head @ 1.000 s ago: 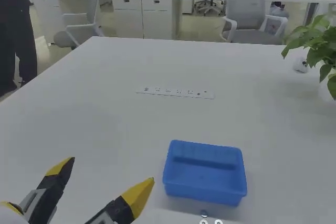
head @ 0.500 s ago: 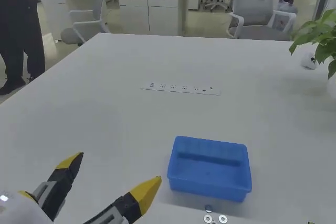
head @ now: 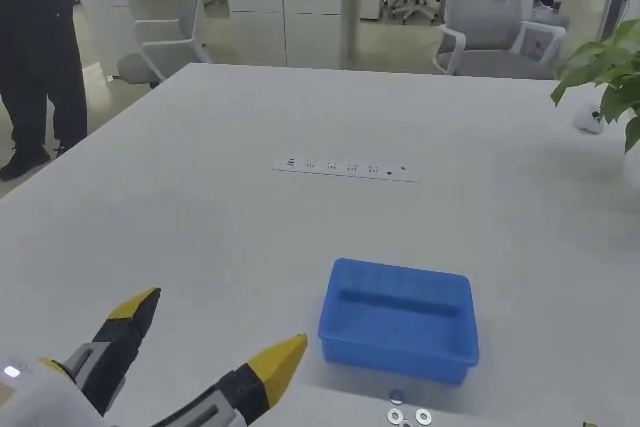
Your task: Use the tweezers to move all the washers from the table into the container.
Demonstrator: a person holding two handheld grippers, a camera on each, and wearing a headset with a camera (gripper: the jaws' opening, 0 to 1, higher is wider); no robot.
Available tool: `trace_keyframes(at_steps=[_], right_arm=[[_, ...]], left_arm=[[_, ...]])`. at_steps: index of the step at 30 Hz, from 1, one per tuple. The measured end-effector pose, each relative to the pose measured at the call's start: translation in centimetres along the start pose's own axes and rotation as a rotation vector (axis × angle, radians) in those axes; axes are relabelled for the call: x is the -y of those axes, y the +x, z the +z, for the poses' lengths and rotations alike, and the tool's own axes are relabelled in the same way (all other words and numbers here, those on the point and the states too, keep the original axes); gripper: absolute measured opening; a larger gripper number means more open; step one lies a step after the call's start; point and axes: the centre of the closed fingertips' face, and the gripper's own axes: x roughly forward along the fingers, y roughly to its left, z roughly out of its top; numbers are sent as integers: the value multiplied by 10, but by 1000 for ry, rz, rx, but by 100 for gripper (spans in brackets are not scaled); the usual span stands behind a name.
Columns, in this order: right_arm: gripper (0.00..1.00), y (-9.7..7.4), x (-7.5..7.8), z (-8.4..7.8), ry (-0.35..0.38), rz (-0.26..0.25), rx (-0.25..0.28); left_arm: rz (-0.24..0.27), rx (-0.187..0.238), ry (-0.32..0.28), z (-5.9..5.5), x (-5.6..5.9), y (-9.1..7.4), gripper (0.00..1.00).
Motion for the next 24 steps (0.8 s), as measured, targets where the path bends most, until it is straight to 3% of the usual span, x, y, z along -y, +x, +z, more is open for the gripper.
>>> trace_keyframes(at_steps=[11,14,20,24], right_arm=[[84,1,1,1,12,-1,0],[91,1,2,3,10,-5,-4],[89,1,6,0,11,-26,-14],[91,1,11,0,21,-43,-13]], left_arm=[[-22,11,-18,3,3,-1,95],[-61,-50,-39,-4,8,-1,94],[-72,-38,-39,-4,11,1,93],[-76,-44,2,-4,14,1,94]])
